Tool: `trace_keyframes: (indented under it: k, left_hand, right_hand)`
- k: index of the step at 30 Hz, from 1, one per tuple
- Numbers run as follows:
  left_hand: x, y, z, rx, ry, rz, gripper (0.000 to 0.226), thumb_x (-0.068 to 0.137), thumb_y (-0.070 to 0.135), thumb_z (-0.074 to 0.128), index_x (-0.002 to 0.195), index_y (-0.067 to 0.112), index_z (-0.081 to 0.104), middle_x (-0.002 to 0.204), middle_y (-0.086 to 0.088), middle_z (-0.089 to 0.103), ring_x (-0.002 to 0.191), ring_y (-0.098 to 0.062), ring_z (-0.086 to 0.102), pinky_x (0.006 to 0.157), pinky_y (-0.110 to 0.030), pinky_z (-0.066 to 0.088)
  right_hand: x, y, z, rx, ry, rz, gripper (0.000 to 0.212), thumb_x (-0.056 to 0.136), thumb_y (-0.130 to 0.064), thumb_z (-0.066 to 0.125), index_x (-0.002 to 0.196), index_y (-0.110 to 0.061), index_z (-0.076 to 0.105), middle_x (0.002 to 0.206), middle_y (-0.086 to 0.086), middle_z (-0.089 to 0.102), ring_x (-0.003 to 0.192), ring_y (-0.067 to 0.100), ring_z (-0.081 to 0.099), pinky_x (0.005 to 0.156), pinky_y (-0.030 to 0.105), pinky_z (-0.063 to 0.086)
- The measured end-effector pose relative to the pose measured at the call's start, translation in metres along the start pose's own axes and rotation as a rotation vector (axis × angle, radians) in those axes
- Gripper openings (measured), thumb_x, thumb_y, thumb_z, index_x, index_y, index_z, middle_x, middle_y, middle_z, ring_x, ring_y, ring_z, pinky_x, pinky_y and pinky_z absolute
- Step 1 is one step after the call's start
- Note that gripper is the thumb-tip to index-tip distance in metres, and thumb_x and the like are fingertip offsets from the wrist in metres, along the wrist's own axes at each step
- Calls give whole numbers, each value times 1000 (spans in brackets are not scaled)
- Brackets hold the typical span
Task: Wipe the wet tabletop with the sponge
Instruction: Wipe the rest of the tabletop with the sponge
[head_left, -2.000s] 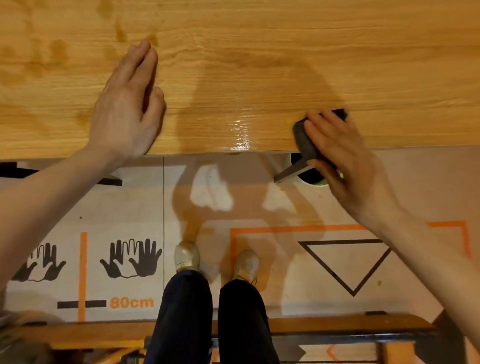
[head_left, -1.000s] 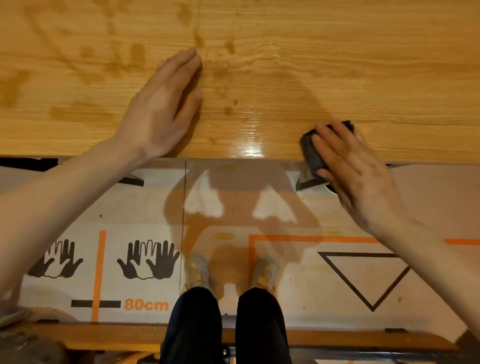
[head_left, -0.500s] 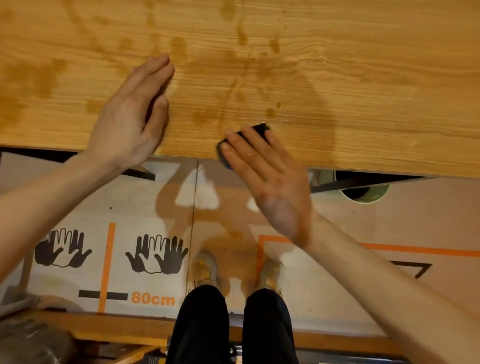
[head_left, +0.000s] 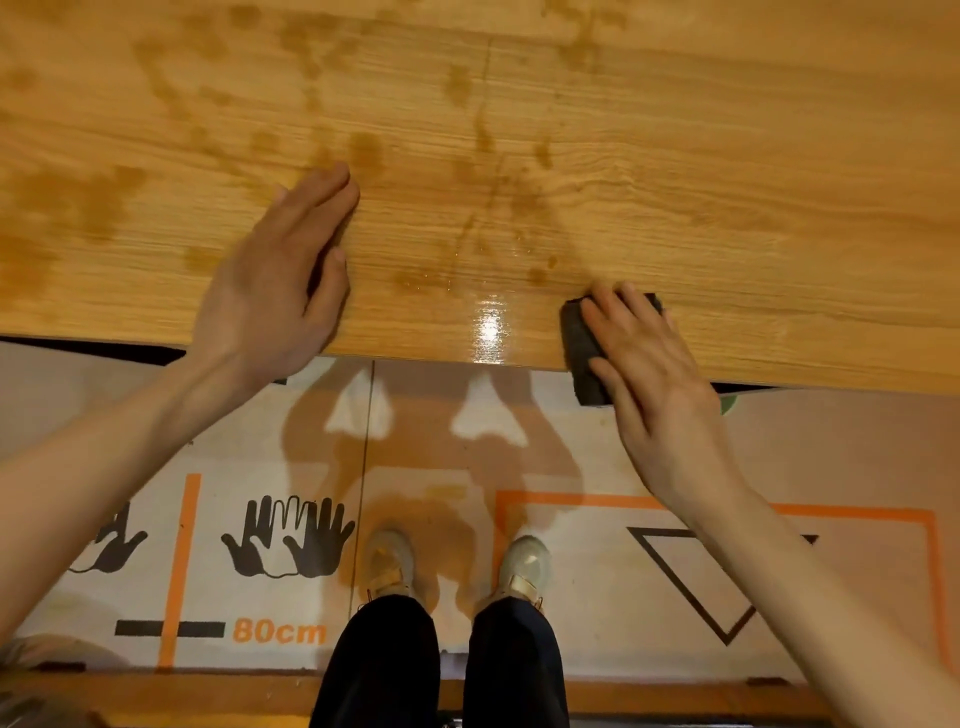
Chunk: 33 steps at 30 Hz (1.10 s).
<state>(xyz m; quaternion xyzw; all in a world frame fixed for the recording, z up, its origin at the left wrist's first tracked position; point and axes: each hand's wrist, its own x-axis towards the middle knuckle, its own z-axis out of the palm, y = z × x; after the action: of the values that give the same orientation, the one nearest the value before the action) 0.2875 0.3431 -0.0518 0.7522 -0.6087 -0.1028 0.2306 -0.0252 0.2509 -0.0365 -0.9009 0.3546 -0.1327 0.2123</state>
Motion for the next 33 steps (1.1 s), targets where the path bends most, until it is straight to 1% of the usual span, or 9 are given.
trace_keyframes:
  k: [3,8,14,17,20,22,27,29,33]
  left_hand:
    - [1,-1,1,5,-1,11,50,107,20,37,154,5,39,164,-8,33,153,-20,27,128,-31,16]
    - [2,-2,1,20,24,29,50,106,18,39,153,3,41,162,-10,36,152,-23,29,128,-33,15]
    - [2,-2,3,31,8,30,52,106,21,38,155,4,37,164,-10,33,154,-24,25,129,-34,11]
    - [5,-3,2,69,19,-2,55,106,25,37,156,3,33,166,-11,29,155,-23,23,128,-30,6]
    - [3,-4,3,101,26,-18,58,106,28,38,157,2,31,167,-11,25,155,-25,22,128,-33,6]
    - [2,-3,3,110,28,-15,59,105,29,37,157,2,30,167,-12,24,155,-26,21,128,-34,6]
    - [2,0,0,100,38,-10,59,105,29,34,156,-1,31,166,-16,26,155,-30,23,128,-38,10]
    - [3,1,0,97,38,-14,60,104,29,33,156,-1,32,165,-16,27,154,-30,24,128,-41,12]
    - [4,-2,1,88,29,-10,60,104,29,31,155,-2,32,165,-17,28,154,-31,24,127,-45,17]
  right_hand:
    - [36,7,-5,48,1,141,44,103,-20,37,146,-11,40,155,2,32,148,16,17,122,39,11]
    - [92,3,6,-26,110,344,49,104,-29,32,148,-9,34,158,10,26,149,28,13,120,39,4]
    - [15,-56,30,3,43,214,46,104,-29,32,147,-14,37,156,0,29,148,15,13,122,37,8]
    - [60,-43,22,-23,10,265,46,104,-26,30,149,-15,32,158,3,25,149,19,10,122,39,7]
    - [111,-32,22,-77,62,401,48,105,-23,28,153,-15,22,161,7,19,150,26,7,122,42,5]
    - [106,-44,31,-95,111,419,48,105,-24,29,152,-11,25,160,10,21,149,29,9,122,44,6]
    - [25,-102,52,-88,-6,233,48,105,-29,30,151,-17,29,160,0,20,150,17,6,123,41,4]
    - [44,-94,48,-76,-37,218,48,104,-30,28,151,-19,29,160,-1,20,150,17,7,123,40,5]
    - [119,-77,48,-22,78,351,46,104,-28,34,149,-16,34,159,4,25,149,23,10,122,43,5]
